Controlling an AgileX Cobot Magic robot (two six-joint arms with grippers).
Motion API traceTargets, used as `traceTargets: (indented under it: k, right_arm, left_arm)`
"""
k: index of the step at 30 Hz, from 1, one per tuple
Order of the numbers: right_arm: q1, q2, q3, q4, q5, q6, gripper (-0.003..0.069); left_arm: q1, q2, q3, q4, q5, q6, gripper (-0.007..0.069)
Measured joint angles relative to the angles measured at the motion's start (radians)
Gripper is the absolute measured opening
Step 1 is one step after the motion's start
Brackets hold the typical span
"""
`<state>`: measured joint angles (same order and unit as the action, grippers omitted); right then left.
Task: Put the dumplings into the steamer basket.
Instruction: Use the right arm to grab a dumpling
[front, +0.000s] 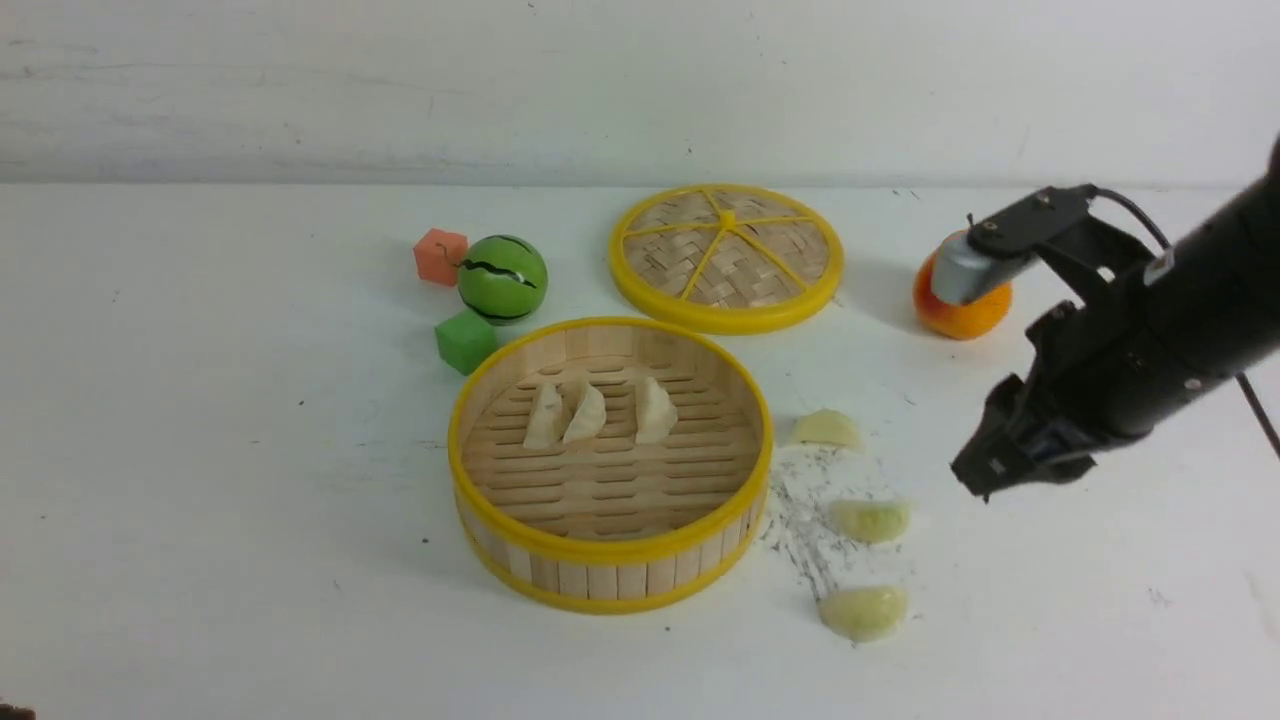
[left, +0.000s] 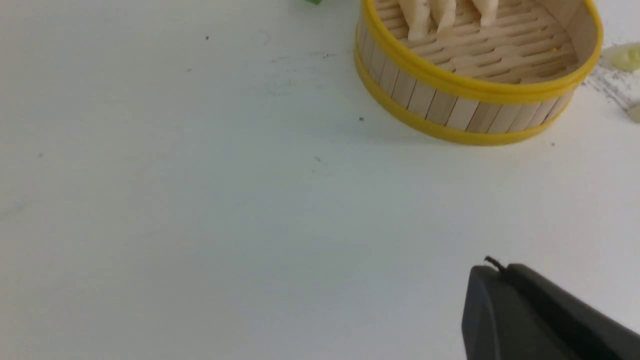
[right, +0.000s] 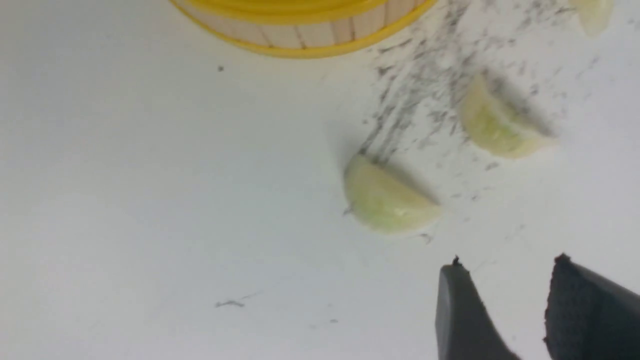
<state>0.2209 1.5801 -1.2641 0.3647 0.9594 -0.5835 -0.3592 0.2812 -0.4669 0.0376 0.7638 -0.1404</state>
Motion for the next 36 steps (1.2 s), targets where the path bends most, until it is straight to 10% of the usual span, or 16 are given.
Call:
traceTargets:
  k: [17,30,36]
  right_arm:
    - [0.006,0.403,-0.307,-0.033,-0.182,-0.152,0.0419]
    - [0.052,0.556,-0.312,-0.04,-0.387,-0.25,0.0416]
    - [0.058,0.565,-0.312,-0.026,-0.389,-0.244,0.027]
  left_arm:
    - [0.0,-0.14,0.119,0.024,-0.166,0.0,-0.0013]
    - [0.0,-0.14,0.12,0.039,-0.169,0.0,-0.0008]
    - [0.0,-0.14,0.121,0.043,-0.169,0.0,-0.0003]
